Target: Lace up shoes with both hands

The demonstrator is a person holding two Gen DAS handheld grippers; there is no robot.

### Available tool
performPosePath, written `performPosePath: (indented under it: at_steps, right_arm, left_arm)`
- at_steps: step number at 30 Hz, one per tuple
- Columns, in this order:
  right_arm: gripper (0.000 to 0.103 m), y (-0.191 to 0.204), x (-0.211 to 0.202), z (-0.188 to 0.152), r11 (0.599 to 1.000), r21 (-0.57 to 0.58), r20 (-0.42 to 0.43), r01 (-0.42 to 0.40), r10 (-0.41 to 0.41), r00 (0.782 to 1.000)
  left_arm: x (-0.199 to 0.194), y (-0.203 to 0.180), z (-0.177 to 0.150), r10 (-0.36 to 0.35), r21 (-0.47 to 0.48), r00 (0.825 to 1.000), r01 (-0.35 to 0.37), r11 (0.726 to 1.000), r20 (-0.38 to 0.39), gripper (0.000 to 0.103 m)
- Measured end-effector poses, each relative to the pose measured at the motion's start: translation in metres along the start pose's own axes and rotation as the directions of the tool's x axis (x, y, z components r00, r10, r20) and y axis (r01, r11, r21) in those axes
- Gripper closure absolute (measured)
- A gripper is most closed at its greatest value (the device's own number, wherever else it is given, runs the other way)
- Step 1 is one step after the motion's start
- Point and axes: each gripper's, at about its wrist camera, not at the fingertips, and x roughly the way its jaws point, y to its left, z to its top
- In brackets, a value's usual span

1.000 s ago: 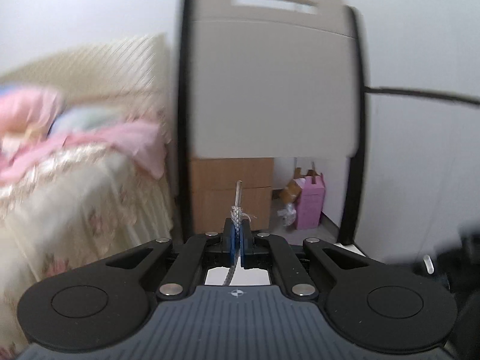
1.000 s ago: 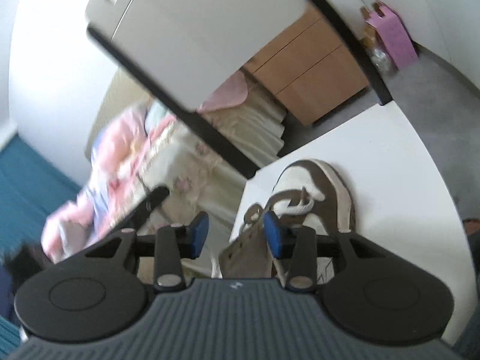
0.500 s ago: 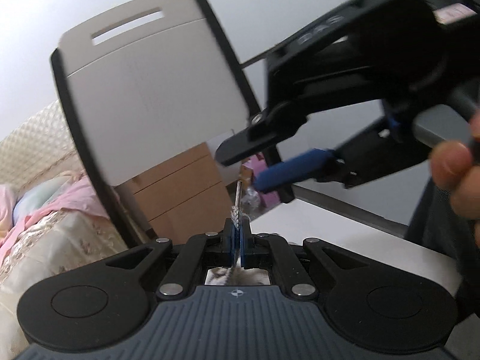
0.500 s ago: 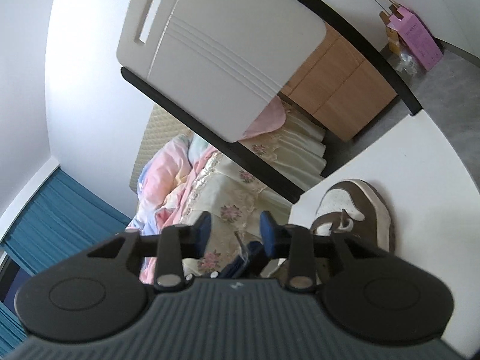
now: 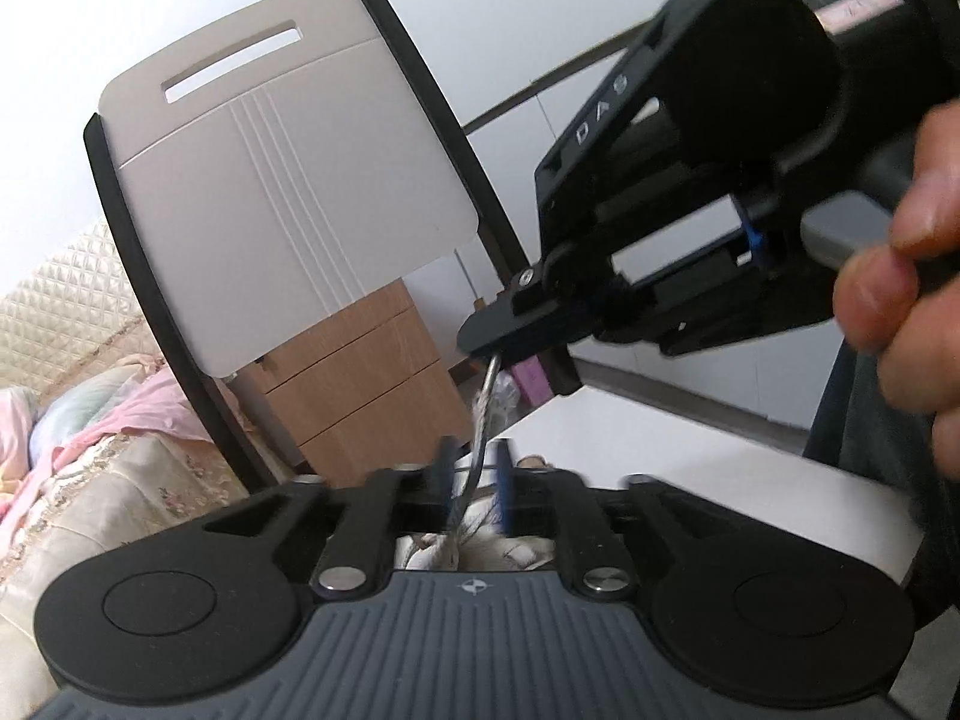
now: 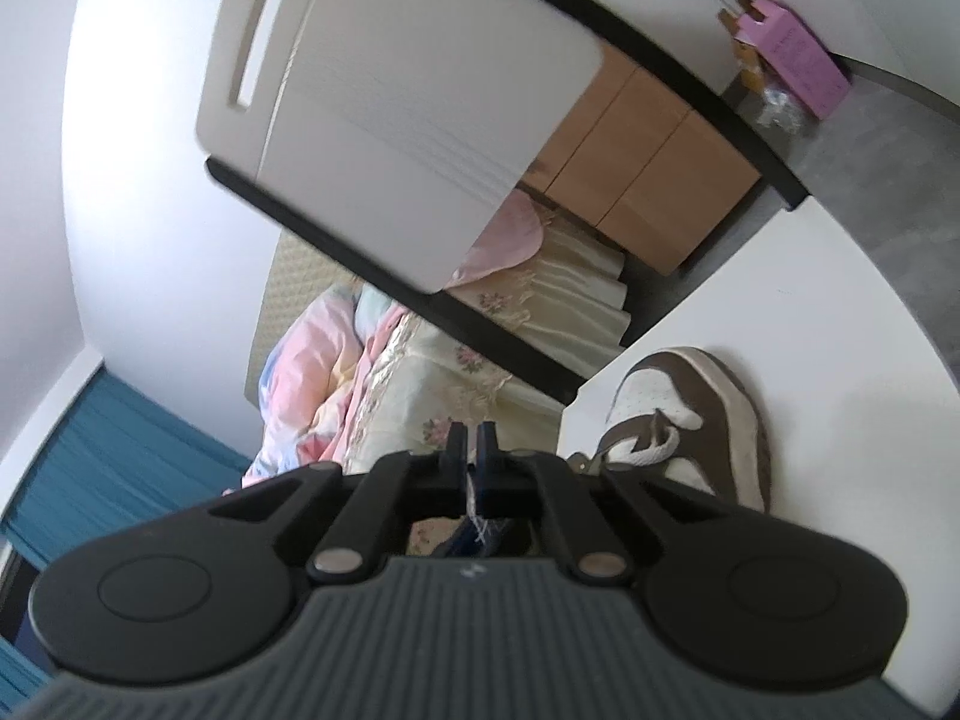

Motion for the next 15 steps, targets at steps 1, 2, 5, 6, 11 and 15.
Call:
performPosePath:
  at_steps: [1, 2, 5, 6, 11, 15]
  right_arm:
    - [0.1, -0.0014, -0.0003, 0.0004, 1.0, 0.009, 0.002, 0.004, -0.004, 1.0]
    - [0.1, -0.0029, -0.0006, 0.0008, 1.0, 0.017, 0.005, 0.008, -0.008, 1.0]
    - [0.1, -0.0049, 0.0001, 0.0008, 1.0, 0.026, -0.001, 0.015, -0.015, 1.0]
    - [0.1, -0.0054, 0.0005, 0.0007, 0.999, 0.029, -0.005, 0.014, -0.014, 1.0]
    - [0.1, -0.0068, 0.004, -0.0007, 0.999, 0.036, -0.031, 0.016, -0.015, 0.999]
    - [0.1, -0.0071, 0.0059, -0.0013, 0.999, 0.04, -0.043, 0.017, -0.015, 0.999]
  left_arm:
    - [-0.001, 0.0006, -0.0002, -0.005, -0.004, 1.0, 0.005, 1.0, 0.01, 0.051]
    - [-0.002, 0.0012, -0.0002, -0.01, -0.007, 1.0, 0.011, 1.0, 0.02, 0.05]
    - [-0.0027, 0.0006, 0.0016, -0.013, 0.0, 0.999, 0.013, 1.0, 0.035, 0.05]
    - [-0.0025, 0.0, 0.0019, -0.014, 0.005, 0.999, 0.014, 1.0, 0.036, 0.052]
    - [-0.0033, 0.0, 0.0018, -0.027, 0.002, 0.998, 0.027, 1.0, 0.049, 0.078]
    - [-0.0019, 0.0046, 0.0024, -0.038, -0.016, 0.998, 0.039, 0.999, 0.053, 0.1]
